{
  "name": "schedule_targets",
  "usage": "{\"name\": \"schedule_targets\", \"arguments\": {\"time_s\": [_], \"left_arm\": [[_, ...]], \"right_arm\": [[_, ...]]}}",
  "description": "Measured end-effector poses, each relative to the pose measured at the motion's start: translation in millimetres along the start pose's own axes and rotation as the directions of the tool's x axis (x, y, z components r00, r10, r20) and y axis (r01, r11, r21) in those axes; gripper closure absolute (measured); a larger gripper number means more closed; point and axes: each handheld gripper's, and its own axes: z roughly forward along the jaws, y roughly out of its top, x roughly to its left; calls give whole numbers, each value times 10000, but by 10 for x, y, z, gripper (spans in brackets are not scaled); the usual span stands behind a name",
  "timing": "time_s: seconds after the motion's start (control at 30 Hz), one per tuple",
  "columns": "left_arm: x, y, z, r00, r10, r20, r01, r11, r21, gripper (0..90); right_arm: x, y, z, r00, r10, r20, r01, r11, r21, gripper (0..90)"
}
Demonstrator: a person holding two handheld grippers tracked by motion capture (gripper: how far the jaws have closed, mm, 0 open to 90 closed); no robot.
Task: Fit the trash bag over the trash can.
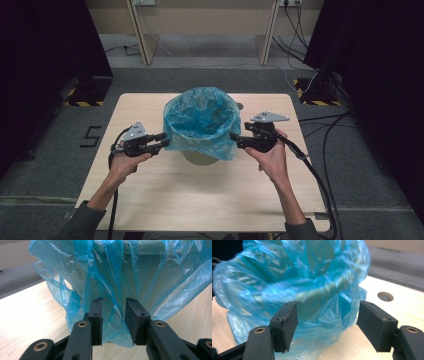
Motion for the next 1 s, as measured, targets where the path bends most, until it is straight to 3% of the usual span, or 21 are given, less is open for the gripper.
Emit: {"name": "schedule_targets", "arguments": {"time_s": [0.07,0.23,0.37,0.47,0.53,0.67,0.77,0.87,1.0], "left_arm": [[-6,-1,16,10000,45,53,-45,10000,7,705],[12,8,50,10000,44,53,-44,10000,38,738],[80,-17,97,9999,-114,-110,116,9999,125,760],[125,-47,128,9995,-317,-69,318,9993,179,763],[116,-44,111,9995,-291,-101,293,9993,251,719],[101,18,-46,9994,-338,-57,339,9992,220,520],[149,105,-217,9992,-287,-269,285,9996,-63,423],[238,246,-335,9980,-334,-535,311,9986,-438,416],[339,486,-293,9966,-512,-641,461,9959,-784,404]], "right_arm": [[-31,-56,52,9999,76,-135,-75,9999,70,472],[-126,-146,216,9982,-517,-317,527,9982,302,816],[-227,-200,333,9982,-560,-196,570,9969,548,891],[-290,-262,432,9989,-401,-231,418,9963,757,892],[-282,-298,468,9988,-382,-301,409,9948,931,859],[-260,-267,367,9994,-358,-14,357,9949,948,629],[-269,-171,164,9993,-227,284,210,9980,589,497],[-277,-64,1,9991,-96,415,93,9999,87,455],[-292,109,-95,9985,-1,541,28,9987,-502,435]]}}
